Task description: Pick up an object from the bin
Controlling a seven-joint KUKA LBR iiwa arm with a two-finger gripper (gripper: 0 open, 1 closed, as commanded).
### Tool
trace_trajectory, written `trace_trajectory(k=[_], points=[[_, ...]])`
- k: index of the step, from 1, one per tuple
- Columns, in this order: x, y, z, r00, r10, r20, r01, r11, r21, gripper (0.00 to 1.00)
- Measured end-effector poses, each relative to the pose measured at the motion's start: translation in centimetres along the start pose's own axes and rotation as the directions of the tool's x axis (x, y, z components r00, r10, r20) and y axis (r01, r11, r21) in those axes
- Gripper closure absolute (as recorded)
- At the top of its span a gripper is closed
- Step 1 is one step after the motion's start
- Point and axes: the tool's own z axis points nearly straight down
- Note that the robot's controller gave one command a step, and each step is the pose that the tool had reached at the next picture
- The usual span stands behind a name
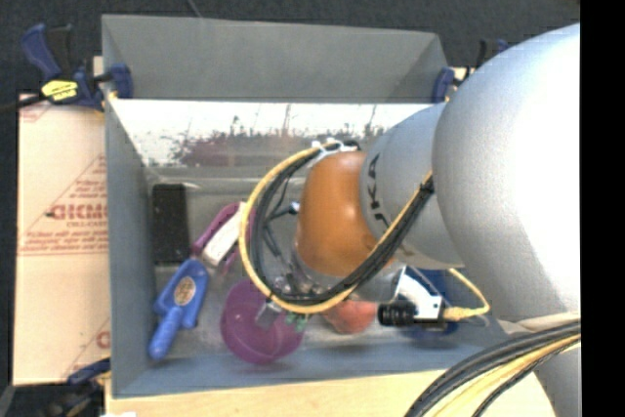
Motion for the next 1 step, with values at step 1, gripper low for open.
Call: trace_trajectory(k=[1], points=[[-0.19,0.13,-2.53,1.000,-0.002,0.006,0.002,1.000,-0.006,1.00]])
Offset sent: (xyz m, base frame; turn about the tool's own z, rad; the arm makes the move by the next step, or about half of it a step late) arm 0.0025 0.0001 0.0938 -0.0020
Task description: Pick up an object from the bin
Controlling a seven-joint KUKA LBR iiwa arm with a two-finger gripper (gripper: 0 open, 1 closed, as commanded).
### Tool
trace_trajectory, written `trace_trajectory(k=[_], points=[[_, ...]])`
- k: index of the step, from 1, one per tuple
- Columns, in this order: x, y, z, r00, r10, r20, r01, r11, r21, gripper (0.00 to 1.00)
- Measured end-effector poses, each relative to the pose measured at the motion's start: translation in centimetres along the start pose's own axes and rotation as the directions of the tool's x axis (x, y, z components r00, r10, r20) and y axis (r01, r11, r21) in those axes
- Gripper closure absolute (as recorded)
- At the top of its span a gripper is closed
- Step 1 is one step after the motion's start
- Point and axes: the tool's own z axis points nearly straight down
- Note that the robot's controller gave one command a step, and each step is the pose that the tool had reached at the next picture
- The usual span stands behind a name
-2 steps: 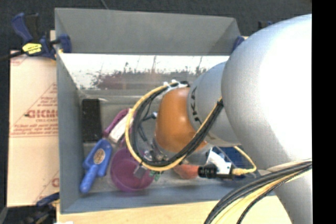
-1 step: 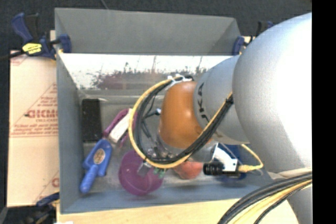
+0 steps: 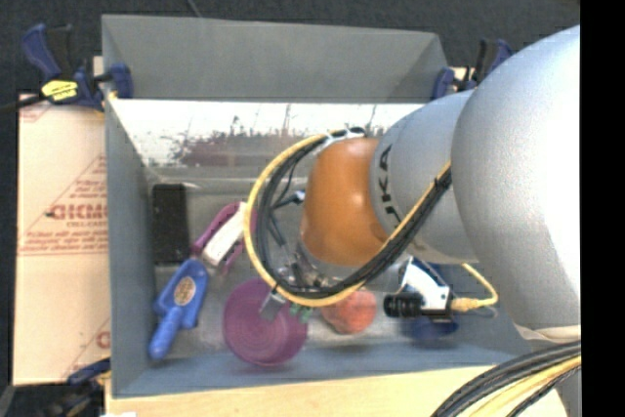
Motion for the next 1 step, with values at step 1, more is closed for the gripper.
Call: trace_trajectory(k=[1], points=[[0.07,-0.18,-3.38,1.000,-0.003,-0.005,0.003,1.000,0.006,1.00]])
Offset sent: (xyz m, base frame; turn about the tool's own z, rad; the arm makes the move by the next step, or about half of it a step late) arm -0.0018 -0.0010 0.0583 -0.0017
